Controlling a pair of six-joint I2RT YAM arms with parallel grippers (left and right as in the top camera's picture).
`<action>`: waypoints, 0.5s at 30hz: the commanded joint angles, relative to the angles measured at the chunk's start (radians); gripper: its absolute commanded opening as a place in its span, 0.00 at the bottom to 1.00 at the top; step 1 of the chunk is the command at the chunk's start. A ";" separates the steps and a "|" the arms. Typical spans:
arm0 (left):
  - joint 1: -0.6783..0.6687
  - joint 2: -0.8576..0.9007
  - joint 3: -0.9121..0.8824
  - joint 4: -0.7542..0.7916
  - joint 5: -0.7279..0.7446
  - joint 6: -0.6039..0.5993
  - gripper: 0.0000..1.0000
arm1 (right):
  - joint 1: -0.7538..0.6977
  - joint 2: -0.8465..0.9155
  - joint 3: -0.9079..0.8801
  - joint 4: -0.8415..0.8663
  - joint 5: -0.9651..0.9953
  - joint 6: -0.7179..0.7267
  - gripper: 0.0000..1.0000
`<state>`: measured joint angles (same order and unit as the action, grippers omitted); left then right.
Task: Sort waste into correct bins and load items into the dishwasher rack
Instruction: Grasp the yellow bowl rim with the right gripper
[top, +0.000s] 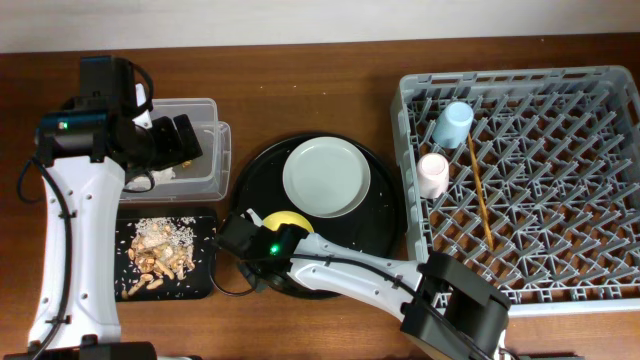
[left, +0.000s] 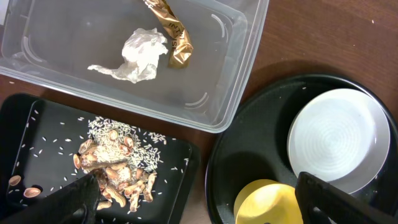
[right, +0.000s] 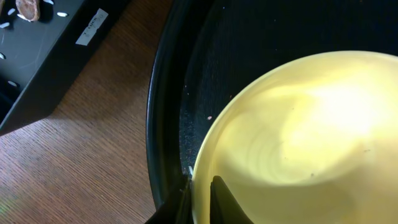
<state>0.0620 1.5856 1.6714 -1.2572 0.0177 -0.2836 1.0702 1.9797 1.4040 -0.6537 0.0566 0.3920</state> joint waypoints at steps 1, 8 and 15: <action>-0.002 -0.008 -0.001 -0.001 -0.007 0.000 1.00 | 0.002 0.008 -0.007 -0.019 0.019 0.006 0.16; -0.002 -0.008 -0.001 -0.001 -0.007 0.000 1.00 | 0.002 0.008 -0.008 -0.045 0.019 0.006 0.21; -0.002 -0.008 -0.001 -0.001 -0.007 0.000 1.00 | 0.003 0.008 -0.008 -0.055 0.019 0.006 0.11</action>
<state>0.0620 1.5856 1.6714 -1.2572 0.0177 -0.2836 1.0702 1.9797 1.4040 -0.7006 0.0559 0.3939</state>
